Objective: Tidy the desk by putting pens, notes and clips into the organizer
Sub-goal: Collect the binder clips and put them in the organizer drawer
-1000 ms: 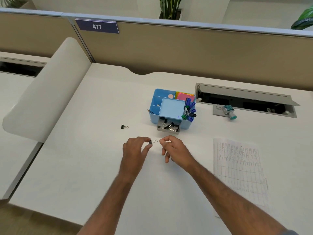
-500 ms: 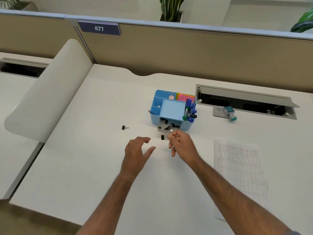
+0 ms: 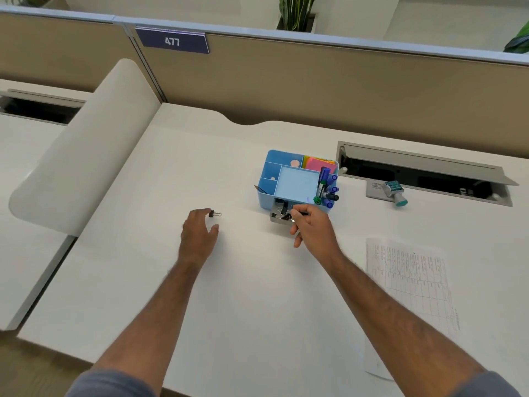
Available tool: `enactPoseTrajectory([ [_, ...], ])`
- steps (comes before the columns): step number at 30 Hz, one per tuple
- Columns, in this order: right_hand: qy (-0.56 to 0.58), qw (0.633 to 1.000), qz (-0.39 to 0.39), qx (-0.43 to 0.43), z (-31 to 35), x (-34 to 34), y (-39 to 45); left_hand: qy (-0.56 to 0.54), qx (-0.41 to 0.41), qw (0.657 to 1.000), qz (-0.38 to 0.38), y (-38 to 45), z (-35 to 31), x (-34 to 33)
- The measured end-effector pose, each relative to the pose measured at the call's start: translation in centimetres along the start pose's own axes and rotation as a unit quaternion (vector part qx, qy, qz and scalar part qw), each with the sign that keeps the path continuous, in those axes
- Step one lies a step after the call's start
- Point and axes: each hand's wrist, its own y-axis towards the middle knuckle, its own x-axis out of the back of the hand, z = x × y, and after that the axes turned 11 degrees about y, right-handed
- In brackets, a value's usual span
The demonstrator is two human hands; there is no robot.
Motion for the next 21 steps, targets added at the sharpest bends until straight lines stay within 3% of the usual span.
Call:
enactPoseTrajectory([
  [8,0.003,1.0,0.029,0.0,-1.0,0.7,-1.7,0.148,-0.046,0.986,0.057,2.0,0.1,0.0],
  [15,0.0,0.999,0.051,-0.013,-1.4,0.9,-2.7,0.121,-0.068,0.99,0.003,1.8,-0.1,0.0],
  [21,0.001,0.998,0.061,-0.028,-1.7,0.9,-3.1,0.11,-0.052,0.993,0.004,0.8,0.3,-0.3],
])
